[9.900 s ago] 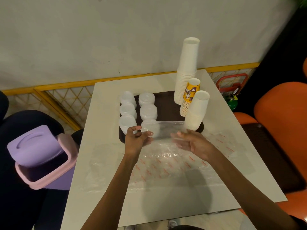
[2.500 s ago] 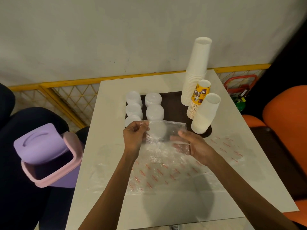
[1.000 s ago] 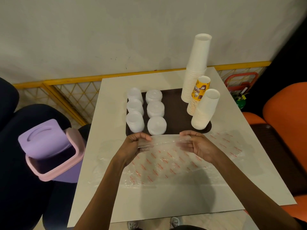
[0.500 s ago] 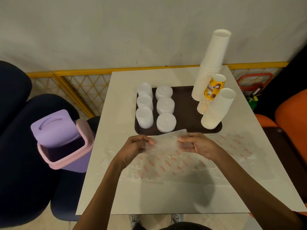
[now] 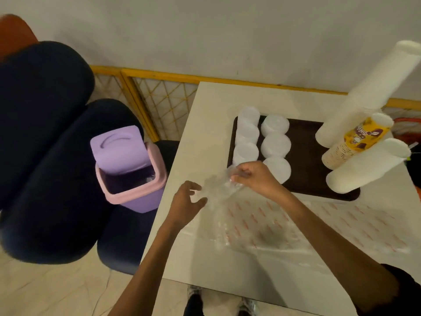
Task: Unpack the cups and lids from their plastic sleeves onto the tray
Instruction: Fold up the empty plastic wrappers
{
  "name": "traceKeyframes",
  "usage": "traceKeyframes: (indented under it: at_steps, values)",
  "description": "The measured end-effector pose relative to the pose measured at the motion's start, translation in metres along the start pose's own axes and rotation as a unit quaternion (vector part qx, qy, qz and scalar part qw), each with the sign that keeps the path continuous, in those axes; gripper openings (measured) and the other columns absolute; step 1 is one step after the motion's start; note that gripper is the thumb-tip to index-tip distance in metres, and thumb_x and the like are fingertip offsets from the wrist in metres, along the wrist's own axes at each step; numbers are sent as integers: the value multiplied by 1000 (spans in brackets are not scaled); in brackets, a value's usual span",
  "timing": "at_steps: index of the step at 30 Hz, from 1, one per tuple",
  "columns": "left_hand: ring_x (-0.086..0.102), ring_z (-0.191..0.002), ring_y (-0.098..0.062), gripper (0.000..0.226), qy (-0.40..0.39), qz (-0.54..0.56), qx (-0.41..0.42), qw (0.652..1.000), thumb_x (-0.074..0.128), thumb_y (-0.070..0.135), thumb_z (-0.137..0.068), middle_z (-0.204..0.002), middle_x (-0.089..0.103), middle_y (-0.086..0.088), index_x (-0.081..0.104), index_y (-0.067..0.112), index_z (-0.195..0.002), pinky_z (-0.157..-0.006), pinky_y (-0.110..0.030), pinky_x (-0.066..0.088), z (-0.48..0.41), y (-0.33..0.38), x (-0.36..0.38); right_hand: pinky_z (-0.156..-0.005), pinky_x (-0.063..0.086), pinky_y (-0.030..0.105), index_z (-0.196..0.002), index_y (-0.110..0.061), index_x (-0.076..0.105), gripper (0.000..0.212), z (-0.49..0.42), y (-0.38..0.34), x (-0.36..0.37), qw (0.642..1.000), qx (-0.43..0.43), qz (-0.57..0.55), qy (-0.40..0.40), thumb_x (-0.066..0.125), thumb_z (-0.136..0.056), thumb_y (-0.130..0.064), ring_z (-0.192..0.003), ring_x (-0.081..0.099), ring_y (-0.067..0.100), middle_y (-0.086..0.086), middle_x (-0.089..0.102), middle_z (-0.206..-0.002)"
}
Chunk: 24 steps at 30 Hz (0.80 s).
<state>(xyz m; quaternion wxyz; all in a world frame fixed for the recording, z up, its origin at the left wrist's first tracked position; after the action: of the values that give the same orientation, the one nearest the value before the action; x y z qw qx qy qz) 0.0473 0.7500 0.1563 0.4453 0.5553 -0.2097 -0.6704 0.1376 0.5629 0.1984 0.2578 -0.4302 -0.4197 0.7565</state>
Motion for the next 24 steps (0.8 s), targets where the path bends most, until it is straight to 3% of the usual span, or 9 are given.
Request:
traceKeyframes:
  at_steps: [2, 5, 9, 12, 15, 17, 19, 24]
  values:
    - [52, -100, -15, 43, 51, 1, 18, 999, 75, 11, -80, -114, 50, 5, 49, 15, -114, -79, -21, 40, -3, -9, -17, -72, 42, 8, -95, -6, 73, 12, -14, -20, 23, 999, -36, 24, -16, 69, -85, -12, -84, 61, 8, -1, 68, -89]
    - [50, -101, -13, 55, 95, -22, 47, 994, 76, 11, -78, -114, 52, 7, 50, 13, -126, -87, -26, 41, -12, -24, -40, -74, 40, 2, -107, -3, 70, 23, -35, -52, 63, 993, -82, 66, -46, 66, -88, -15, -92, 59, 7, -2, 66, -98]
    - [57, -89, -21, 23, 173, -20, 26, 984, 66, 8, -86, -101, 63, -5, 62, 6, -109, -80, -28, 46, -26, -44, -77, -87, 41, 17, -113, -7, 68, 28, -67, -84, 117, 982, -116, 128, -70, 64, -89, -20, -101, 63, 17, 7, 69, -112]
    - [57, -78, -20, 17, 217, -33, 0, 976, 62, 4, -88, -98, 65, -13, 64, 0, -104, -71, -17, 47, -39, -62, -104, -94, 47, 25, -114, -12, 69, 28, -89, -100, 149, 977, -145, 142, -57, 65, -88, -23, -103, 64, 18, 5, 68, -116]
    - [63, -87, -31, 16, 266, -71, 24, 961, 67, 5, -84, -98, 69, -12, 66, 4, -100, -79, -46, 53, -56, -86, -125, -95, 47, 28, -115, -11, 68, 29, -106, -112, 176, 973, -159, 160, -46, 64, -89, -22, -103, 63, 20, 6, 67, -116]
    - [65, -87, -32, 25, 278, -80, 37, 956, 71, 5, -80, -102, 69, -10, 65, 7, -105, -79, -51, 54, -70, -102, -136, -93, 46, 29, -112, -9, 69, 26, -119, -115, 194, 970, -167, 170, -48, 63, -90, -21, -100, 64, 22, 8, 69, -113]
    - [66, -83, -30, 28, 274, -82, 58, 957, 73, 6, -80, -101, 69, -9, 64, 7, -107, -79, -45, 55, -79, -108, -140, -94, 46, 29, -111, -8, 69, 25, -130, -110, 208, 968, -163, 181, -54, 62, -90, -20, -101, 64, 24, 9, 69, -112]
    - [61, -69, -21, 14, 235, -84, 70, 966, 64, -5, -81, -84, 70, -8, 69, 6, -89, -70, -34, 55, -101, -134, -142, -103, 40, 30, -122, -13, 62, 32, -156, -92, 243, 966, -82, 226, -93, 54, -95, -28, -112, 59, 25, 6, 63, -125]
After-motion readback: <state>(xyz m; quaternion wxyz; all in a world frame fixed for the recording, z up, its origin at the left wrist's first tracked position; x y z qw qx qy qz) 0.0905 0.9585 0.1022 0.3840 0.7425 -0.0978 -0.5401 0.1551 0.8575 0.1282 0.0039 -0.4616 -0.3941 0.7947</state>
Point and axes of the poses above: each hand's wrist, its own z-axis away from the middle knuckle, its own x-axis out of the palm, y = z × x, the point moved 3 cm from there along -z, towards the middle knuckle
